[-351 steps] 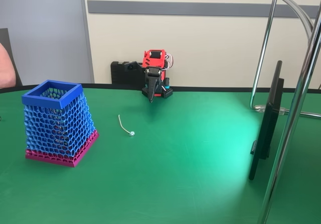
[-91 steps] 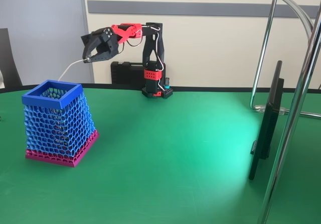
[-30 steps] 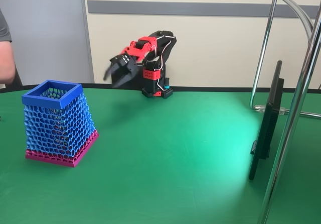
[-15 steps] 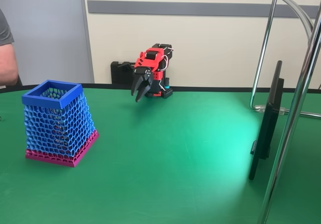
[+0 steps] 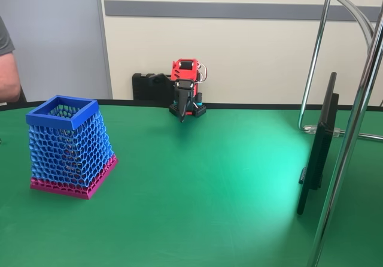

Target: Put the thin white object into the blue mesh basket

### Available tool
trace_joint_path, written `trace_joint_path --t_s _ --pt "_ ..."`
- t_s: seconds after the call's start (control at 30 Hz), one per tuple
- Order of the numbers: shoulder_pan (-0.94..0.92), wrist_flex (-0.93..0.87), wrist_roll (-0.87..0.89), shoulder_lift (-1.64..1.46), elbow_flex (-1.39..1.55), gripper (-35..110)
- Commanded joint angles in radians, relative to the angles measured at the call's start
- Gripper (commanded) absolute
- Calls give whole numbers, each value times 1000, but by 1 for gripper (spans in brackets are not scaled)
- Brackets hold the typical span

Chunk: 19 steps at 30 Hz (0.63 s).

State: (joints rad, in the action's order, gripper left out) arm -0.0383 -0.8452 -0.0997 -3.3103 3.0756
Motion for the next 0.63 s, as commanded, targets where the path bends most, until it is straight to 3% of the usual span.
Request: trace_joint_path --t_s 0.0,0.13,0.6 --pt "6 -14 -26 -15 8 15" --pt "6 -15 -41 -15 8 1" --pt "8 -17 -37 -15 8 1"
